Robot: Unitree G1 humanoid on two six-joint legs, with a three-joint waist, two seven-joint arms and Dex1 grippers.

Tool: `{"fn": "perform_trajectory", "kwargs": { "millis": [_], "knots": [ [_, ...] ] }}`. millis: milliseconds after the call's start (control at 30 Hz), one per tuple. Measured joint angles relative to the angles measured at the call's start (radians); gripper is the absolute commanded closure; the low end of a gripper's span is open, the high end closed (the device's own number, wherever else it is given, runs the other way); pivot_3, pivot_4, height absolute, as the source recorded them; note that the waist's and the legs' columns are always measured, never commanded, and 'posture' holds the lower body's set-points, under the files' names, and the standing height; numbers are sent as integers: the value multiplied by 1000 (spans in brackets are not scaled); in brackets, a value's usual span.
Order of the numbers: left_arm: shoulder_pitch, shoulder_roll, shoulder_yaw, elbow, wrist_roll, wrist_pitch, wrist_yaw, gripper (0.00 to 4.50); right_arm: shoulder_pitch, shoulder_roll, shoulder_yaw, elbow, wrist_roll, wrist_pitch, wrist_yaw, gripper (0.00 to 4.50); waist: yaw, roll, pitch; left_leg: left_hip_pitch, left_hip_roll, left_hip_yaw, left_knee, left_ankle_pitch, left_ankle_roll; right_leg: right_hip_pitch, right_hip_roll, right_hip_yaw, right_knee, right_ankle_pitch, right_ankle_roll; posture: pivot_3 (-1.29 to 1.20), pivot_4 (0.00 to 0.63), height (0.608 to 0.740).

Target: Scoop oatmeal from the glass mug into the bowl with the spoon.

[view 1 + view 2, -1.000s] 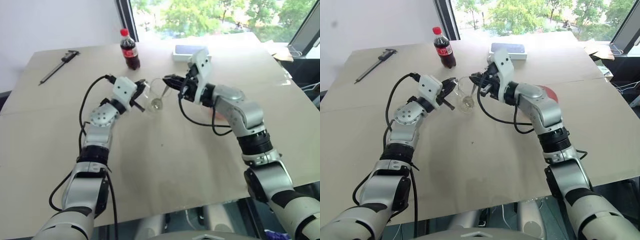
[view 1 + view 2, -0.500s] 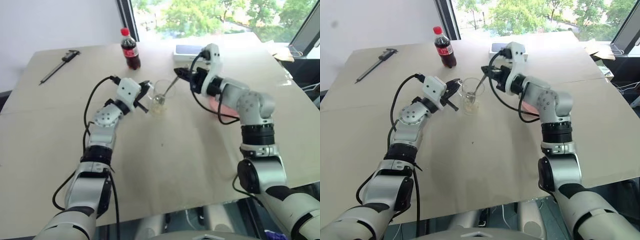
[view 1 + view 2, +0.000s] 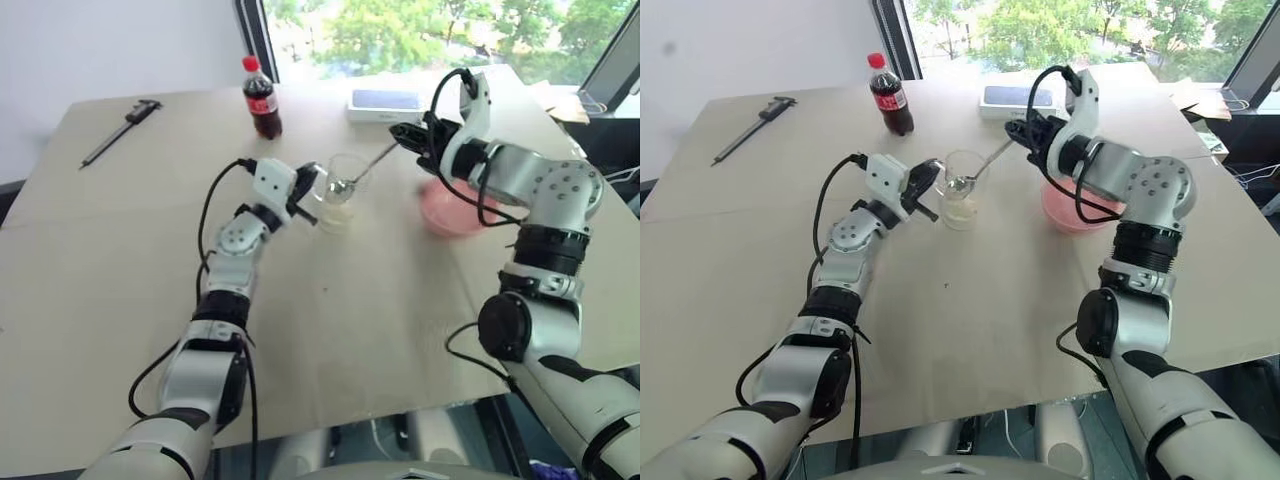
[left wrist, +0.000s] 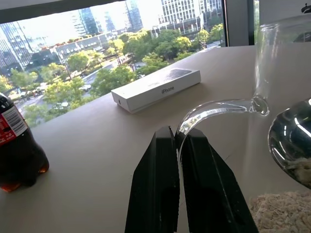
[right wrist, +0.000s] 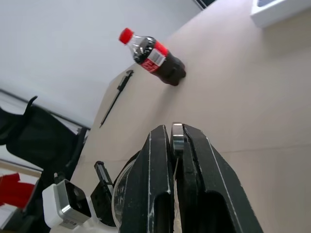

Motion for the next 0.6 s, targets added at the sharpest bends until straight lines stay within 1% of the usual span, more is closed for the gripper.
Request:
{"fn": "perform_trajectory", "kwargs": {
  "millis": [200, 267, 500, 600],
  "knots": [
    [-10, -30, -2, 42, 2, -45, 27, 4447, -44, -3, -116, 44, 53, 55, -132, 4500, -1, 0, 0, 0, 0, 1, 0, 0, 0, 0, 0, 1, 1, 0, 0, 0, 150, 740],
    [-14, -34, -2, 58, 3, -61, 35, 4447, -51, -6, -136, 54, 66, 64, -159, 4500, 0, 0, 0, 0, 0, 2, 0, 0, 0, 0, 0, 1, 1, 0, 0, 0, 150, 740],
    [-21, -43, -3, 87, 16, -104, 49, 4447, -56, -40, -144, 72, 99, 60, -174, 4500, 0, 0, 0, 0, 0, 2, 0, 0, 0, 0, 0, 2, 2, 0, 0, 0, 150, 740],
    [-24, -47, -11, 100, 40, -136, 81, 4447, -56, -60, -136, 73, 100, 30, -162, 4500, 0, 0, 0, 0, 0, 2, 0, 0, 1, 0, 0, 2, 2, 0, 0, 0, 150, 740]
  ]
}}
